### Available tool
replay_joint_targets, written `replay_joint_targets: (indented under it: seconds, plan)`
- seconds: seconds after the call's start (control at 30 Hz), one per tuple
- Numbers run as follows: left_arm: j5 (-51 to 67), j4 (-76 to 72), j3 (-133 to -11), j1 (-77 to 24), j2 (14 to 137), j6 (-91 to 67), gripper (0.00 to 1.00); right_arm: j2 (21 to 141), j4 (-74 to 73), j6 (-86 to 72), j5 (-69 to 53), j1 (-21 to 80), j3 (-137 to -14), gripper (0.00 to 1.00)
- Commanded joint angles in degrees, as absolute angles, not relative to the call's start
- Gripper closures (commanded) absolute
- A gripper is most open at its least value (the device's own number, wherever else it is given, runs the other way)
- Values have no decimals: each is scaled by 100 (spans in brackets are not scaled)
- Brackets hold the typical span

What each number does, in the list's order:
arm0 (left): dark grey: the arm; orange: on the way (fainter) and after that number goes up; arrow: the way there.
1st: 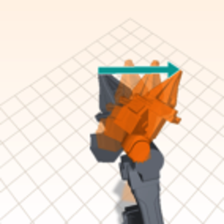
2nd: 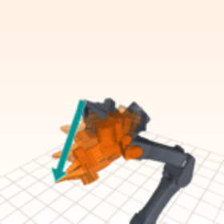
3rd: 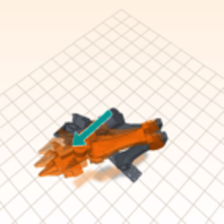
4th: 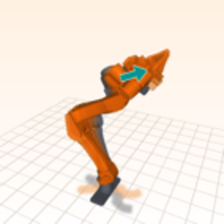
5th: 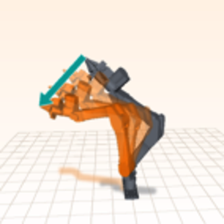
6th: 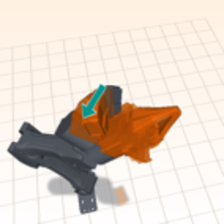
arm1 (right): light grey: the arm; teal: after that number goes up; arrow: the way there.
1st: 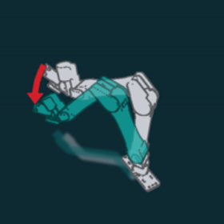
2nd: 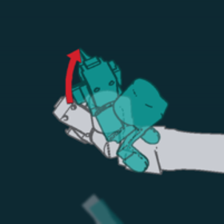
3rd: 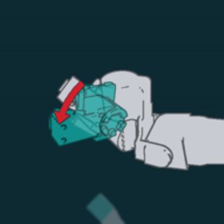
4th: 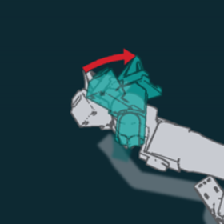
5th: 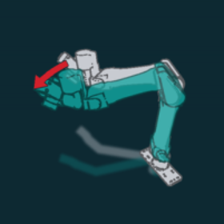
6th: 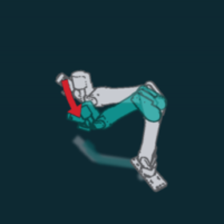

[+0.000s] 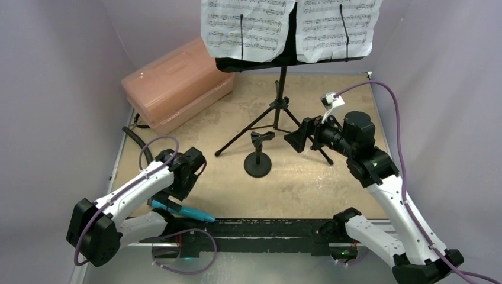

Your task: Set up the instrument practice props

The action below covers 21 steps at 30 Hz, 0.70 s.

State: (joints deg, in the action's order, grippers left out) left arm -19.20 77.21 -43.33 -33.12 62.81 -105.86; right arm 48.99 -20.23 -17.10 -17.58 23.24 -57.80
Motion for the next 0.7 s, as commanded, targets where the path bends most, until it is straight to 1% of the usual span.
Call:
replay_joint_targets:
  seconds: [0.0,0.33,0.5,0.57,0.67]
  plan:
    - [-1440,7628,-3960,-3285,6340,-10916,14,4803,-1882,-1725,-1898,2338,-5761,2]
    - [-1324,7261,-3380,-3276,6390,-11516,18,4816,-1923,-1698,-1847,2338,-5836,2]
    - [-1305,6759,-3182,-3272,6563,-11480,22,4854,-1922,-1678,-1825,2344,-5916,2]
    - [-1419,6586,-3166,-3278,6612,-11385,26,4864,-1924,-1675,-1817,2340,-5945,2]
    - [-1564,6322,-3168,-3278,6631,-11224,36,4858,-1946,-1669,-1818,2338,-5959,2]
